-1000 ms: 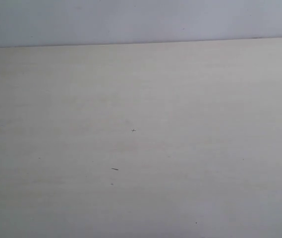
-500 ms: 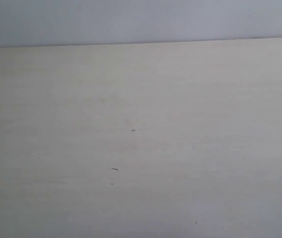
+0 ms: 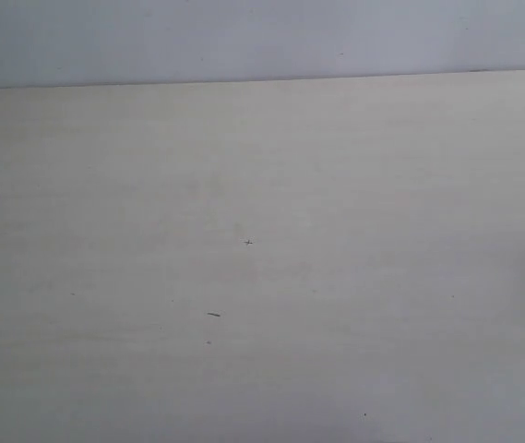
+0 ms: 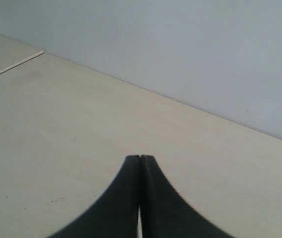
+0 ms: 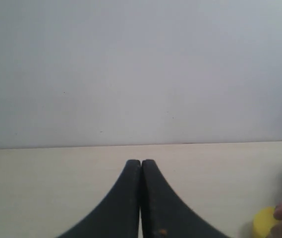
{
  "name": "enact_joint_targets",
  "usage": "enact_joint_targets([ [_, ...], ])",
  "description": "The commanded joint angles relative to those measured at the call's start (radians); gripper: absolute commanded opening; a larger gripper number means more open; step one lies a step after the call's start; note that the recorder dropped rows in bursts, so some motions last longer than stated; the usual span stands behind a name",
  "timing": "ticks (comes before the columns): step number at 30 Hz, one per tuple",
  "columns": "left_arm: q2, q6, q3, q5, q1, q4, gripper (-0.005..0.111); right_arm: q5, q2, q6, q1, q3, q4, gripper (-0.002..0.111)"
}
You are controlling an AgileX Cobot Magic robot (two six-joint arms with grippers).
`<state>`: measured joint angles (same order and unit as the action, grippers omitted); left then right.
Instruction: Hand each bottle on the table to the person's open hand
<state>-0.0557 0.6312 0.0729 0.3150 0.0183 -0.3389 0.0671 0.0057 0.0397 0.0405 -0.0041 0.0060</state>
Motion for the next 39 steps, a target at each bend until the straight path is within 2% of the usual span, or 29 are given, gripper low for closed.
enact_joint_targets([
  [1, 0.001, -0.003, -0.003, -0.003, 0.002, -0.001, 0.0, -0.01, -0.006, -0.005, -0.005, 0.004, -0.006, 0.0],
  [14, 0.001, -0.031, -0.003, -0.003, 0.005, -0.008, 0.0, -0.006, -0.006, -0.003, -0.005, 0.004, -0.006, 0.0],
  [16, 0.018, -0.033, -0.003, -0.003, 0.029, -0.022, 0.0, -0.006, -0.006, -0.003, -0.005, 0.004, -0.006, 0.0],
  [24, 0.056, -0.033, -0.02, -0.003, 0.194, -0.012, 0.0, -0.006, -0.006, -0.003, -0.005, 0.004, -0.006, 0.0],
  [29, 0.056, -0.033, -0.058, -0.027, 0.251, -0.012, 0.0, -0.006, -0.006, -0.003, -0.005, 0.004, -0.006, 0.0],
  [33, 0.056, -0.033, -0.073, -0.093, 0.271, -0.015, 0.0, -0.006, -0.006, -0.003, -0.005, 0.004, -0.006, 0.0],
  [39, 0.056, -0.033, -0.073, -0.107, 0.271, -0.017, 0.0, -0.006, -0.006, -0.003, -0.005, 0.004, -0.006, 0.0],
])
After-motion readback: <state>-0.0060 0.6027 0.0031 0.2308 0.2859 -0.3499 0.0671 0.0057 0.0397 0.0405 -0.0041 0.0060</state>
